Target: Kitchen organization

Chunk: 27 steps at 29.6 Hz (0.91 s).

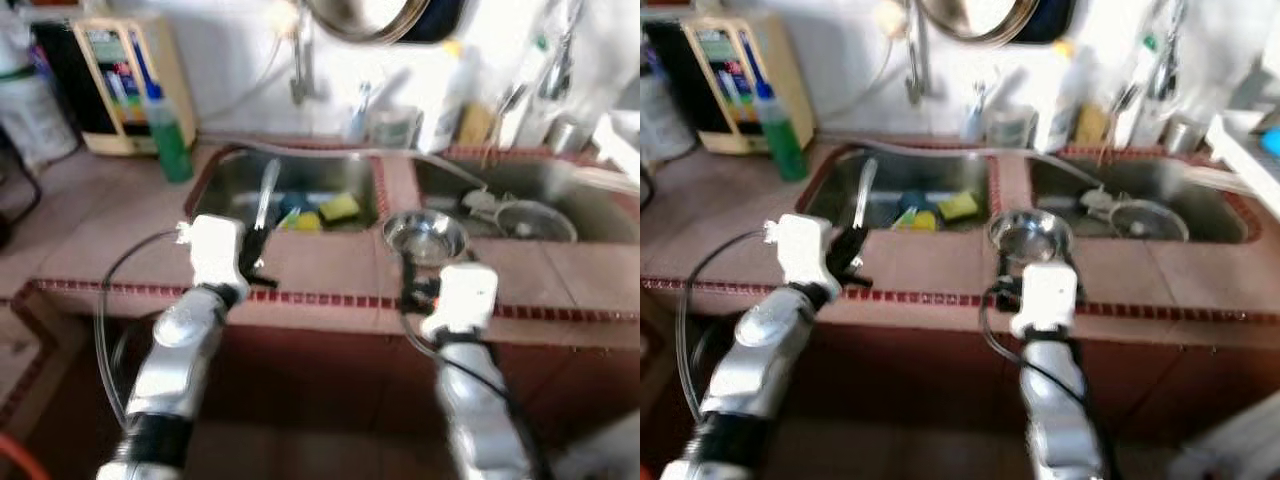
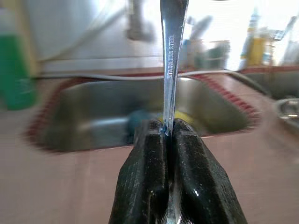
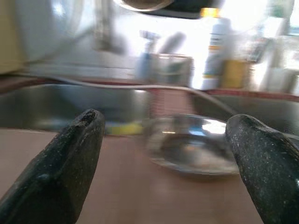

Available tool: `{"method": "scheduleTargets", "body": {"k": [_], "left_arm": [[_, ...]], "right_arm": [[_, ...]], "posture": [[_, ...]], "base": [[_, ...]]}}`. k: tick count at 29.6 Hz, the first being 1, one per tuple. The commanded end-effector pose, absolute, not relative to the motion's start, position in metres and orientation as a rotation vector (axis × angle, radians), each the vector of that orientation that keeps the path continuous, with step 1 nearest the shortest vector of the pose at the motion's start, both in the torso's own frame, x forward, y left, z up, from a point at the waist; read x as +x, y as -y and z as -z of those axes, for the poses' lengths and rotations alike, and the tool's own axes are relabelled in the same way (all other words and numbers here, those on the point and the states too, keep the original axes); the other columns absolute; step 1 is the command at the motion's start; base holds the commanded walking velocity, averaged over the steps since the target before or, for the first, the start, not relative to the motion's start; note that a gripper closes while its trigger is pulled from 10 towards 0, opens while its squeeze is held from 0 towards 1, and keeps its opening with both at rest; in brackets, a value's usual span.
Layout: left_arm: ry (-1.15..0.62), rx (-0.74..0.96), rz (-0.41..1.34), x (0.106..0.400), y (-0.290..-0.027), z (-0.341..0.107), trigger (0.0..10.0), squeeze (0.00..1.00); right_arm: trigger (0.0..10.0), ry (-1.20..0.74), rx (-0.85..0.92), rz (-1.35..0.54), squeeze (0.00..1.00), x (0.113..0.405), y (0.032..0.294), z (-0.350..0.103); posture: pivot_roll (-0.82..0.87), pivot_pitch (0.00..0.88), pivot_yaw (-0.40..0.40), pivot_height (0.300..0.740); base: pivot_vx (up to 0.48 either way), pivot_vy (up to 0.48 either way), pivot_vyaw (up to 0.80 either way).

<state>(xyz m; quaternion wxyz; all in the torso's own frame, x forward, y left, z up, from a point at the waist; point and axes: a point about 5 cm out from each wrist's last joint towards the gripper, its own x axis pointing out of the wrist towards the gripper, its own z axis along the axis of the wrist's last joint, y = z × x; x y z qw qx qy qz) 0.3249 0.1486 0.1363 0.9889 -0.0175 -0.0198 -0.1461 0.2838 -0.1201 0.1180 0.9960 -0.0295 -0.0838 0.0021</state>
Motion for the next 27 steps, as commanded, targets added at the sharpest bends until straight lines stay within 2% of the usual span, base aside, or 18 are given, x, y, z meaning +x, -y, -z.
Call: {"method": "scheduleTargets", "body": {"k": [1,6,12,27], "left_arm": [[0.049,-0.023,0.313,0.326,-0.14,-0.14,10.0,0.0],[0.061,0.025,0.321,0.324,-0.136,-0.143,10.0,0.0],[0.101,0.09,0.426,0.319,-0.132,-0.147,10.0,0.0],[0.098,0.144,0.506,0.325,-0.136,-0.152,10.0,0.0]], "right_arm": [[10.0,0.189,-0.073,0.018,0.0,0.285,0.129,-0.124],[10.0,0.188,-0.073,0.017,0.0,0.284,0.129,-0.124],[10.0,0.187,-0.073,0.013,0.0,0.282,0.128,-0.124],[10.0,0.175,-0.062,0.001,0.0,0.266,0.12,-0.121]], "posture": [[-0.15,0.0,0.066,0.74],[-0.15,0.0,0.066,0.74],[-0.15,0.0,0.075,0.74],[-0.17,0.014,0.103,0.74]], "base": [[0.0,0.0,0.0],[0.0,0.0,0.0],[0.0,0.0,0.0],[0.033,0.0,0.0]]}}
